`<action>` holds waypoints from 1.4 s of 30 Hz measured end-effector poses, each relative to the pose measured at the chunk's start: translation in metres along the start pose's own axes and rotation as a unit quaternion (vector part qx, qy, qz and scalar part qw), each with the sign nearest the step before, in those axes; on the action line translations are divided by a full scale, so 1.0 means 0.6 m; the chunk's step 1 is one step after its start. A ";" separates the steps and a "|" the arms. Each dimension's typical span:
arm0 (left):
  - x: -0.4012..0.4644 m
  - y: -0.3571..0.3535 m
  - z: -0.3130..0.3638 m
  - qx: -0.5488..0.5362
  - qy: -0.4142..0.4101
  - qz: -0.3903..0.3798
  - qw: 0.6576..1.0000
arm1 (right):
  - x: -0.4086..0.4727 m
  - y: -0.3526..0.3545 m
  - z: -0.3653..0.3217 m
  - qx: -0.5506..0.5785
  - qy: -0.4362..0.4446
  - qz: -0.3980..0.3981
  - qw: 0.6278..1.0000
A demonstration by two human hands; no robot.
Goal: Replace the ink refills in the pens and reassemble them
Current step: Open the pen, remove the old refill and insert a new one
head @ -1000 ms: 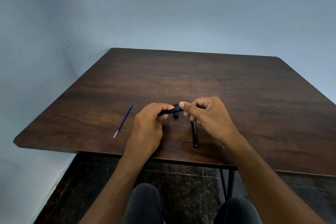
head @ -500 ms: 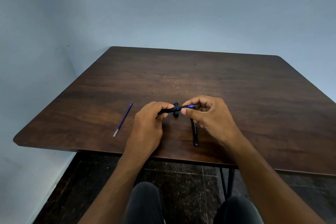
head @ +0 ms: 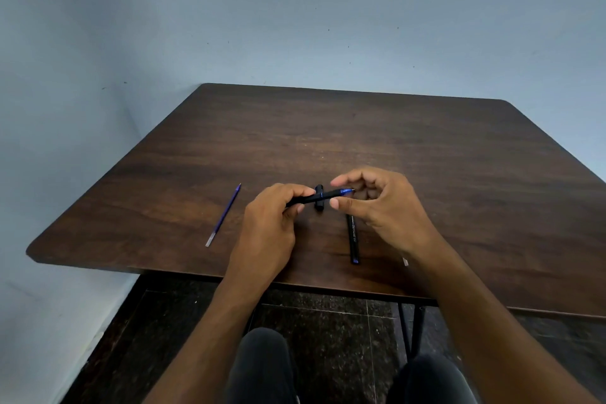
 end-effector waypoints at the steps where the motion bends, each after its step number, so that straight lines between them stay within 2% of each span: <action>1: 0.000 0.000 0.000 0.002 0.000 -0.002 1.000 | -0.001 0.001 0.000 0.003 0.005 -0.002 1.000; 14: 0.000 -0.001 0.000 0.003 -0.003 0.004 1.000 | -0.006 -0.003 -0.001 -0.031 -0.017 0.049 0.998; 18: 0.000 -0.002 -0.002 0.004 -0.001 0.002 1.000 | -0.009 0.001 0.002 0.006 -0.006 0.017 1.000; 29: 0.000 -0.003 -0.002 0.003 0.003 0.002 1.000 | -0.006 0.000 0.000 -0.008 -0.012 0.037 0.999; 34: 0.000 -0.001 0.000 0.000 0.001 -0.004 1.000 | -0.006 0.003 0.002 0.030 -0.023 0.033 0.999; 42: -0.003 0.002 -0.001 0.017 -0.009 0.027 0.999 | -0.005 -0.001 -0.001 -0.034 -0.013 0.060 0.998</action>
Point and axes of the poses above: each hand's wrist, its own x-axis towards the middle knuckle, its own y-axis out of the back of the hand, z = x × y, the point moved 2 cm from there along x, towards the middle knuckle, and after that the axes turned 7 degrees about z, right-handed, at the moved point
